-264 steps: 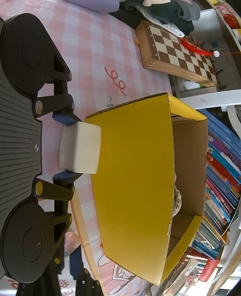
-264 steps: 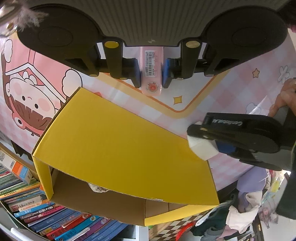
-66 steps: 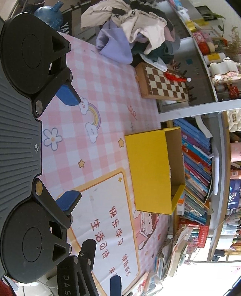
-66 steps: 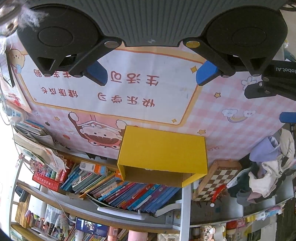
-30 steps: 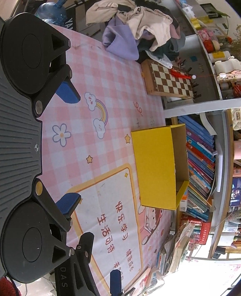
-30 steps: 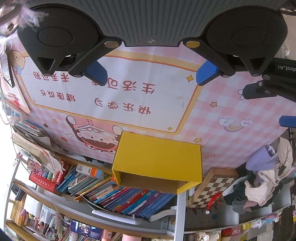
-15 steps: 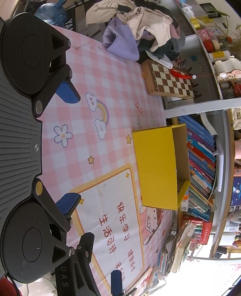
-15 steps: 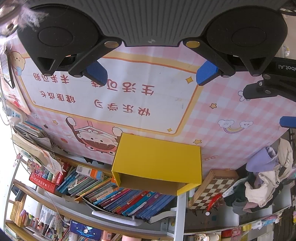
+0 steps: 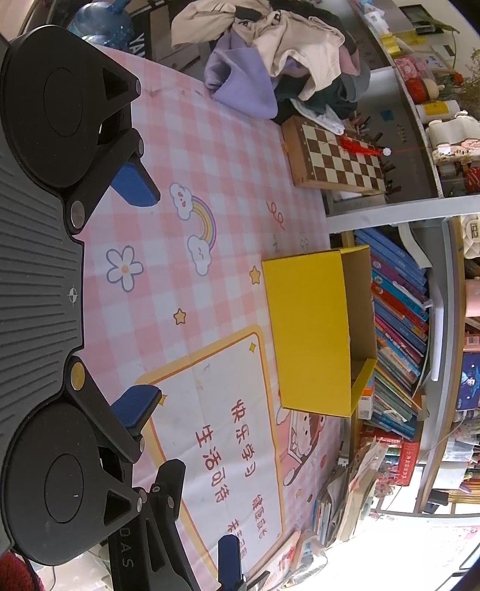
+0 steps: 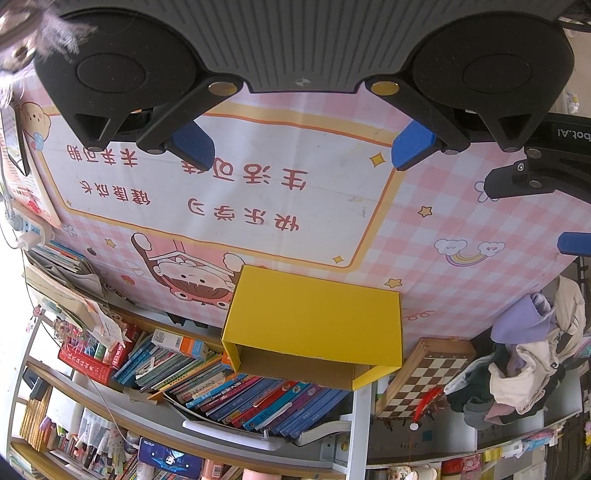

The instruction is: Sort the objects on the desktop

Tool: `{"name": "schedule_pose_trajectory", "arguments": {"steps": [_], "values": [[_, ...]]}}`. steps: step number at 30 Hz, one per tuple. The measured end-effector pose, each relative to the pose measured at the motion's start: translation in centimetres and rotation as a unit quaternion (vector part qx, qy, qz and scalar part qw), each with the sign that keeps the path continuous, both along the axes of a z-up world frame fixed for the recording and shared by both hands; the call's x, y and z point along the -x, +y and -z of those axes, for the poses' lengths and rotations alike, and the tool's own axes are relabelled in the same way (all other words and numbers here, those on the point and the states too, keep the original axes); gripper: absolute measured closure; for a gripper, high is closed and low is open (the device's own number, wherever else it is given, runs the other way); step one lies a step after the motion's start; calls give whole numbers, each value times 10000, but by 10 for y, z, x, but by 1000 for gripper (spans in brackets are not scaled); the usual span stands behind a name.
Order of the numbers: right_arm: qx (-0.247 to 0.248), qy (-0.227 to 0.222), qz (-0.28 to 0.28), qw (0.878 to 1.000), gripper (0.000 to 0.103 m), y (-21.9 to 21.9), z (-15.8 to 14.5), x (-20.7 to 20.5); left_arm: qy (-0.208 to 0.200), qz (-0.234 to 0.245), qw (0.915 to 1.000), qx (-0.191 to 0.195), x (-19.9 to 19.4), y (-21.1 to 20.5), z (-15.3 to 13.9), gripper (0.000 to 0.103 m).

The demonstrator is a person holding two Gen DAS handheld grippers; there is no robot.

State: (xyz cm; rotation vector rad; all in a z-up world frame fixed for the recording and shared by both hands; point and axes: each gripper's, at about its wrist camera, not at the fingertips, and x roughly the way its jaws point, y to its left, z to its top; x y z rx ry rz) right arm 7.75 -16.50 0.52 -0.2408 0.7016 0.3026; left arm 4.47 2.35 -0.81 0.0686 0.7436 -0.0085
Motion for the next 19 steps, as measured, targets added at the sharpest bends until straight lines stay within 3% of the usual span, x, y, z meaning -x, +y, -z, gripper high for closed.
{"name": "schedule_pose_trajectory", "arguments": {"steps": [19], "values": [[41, 49, -40, 10000, 0, 0, 2, -4, -26, 63, 10000, 74, 0, 0, 2, 0]]}}
